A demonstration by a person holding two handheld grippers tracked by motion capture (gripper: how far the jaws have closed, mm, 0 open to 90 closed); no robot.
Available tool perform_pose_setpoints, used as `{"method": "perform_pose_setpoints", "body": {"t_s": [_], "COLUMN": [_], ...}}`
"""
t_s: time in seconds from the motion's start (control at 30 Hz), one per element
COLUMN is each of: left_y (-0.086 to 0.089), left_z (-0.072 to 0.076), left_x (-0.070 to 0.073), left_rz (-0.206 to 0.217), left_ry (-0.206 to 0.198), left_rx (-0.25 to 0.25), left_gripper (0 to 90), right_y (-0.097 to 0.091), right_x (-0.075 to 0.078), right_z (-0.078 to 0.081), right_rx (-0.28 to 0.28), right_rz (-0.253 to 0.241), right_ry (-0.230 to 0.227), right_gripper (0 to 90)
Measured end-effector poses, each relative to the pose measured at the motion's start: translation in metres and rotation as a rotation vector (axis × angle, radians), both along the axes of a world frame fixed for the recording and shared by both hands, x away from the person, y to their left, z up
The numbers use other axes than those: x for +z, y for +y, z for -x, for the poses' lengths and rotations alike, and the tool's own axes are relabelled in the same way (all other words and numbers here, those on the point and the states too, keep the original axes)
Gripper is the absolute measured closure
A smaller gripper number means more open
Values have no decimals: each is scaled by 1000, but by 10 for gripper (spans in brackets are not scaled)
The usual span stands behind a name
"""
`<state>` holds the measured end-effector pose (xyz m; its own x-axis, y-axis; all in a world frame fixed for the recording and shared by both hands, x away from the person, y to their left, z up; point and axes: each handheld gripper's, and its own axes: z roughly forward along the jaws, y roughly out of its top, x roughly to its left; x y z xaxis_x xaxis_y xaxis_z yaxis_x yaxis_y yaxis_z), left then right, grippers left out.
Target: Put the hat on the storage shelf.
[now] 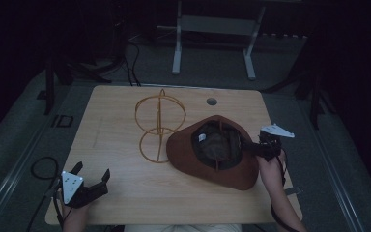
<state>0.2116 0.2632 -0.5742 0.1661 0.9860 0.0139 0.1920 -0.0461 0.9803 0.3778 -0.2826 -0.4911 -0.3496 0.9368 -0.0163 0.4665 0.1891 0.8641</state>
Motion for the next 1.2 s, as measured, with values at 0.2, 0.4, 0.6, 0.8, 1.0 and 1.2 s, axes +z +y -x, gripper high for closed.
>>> {"method": "perform_pose_setpoints", "body": {"t_s": [0.2,0.4,0.6,0.8,1.0,1.2], "left_y": [-1,-1,-1,-2,-2,-2], "left_z": [0,-1,-2,-2,-2,-2], "left_x": [0,-1,-2,-2,-2,-2], "left_rz": [-2,1,-1,-7,-3,-5], "left_ry": [12,12,25,31,39,41], "left_rx": [-13,-20,-26,-32,-38,-36], "left_gripper": [45,45,45,45,45,45], "right_y": [15,25,31,32,35,45], "right_x": [-4,-12,-24,-38,-49,-53], "right_z": [-22,-40,-56,-67,-70,-69], "right_rx": [41,41,27,-9,-25,-29], "right_rz": [8,61,99,138,143,235], "right_ry": [67,109,149,200,223,219], "right_gripper": [115,177,213,228,294,466]}}
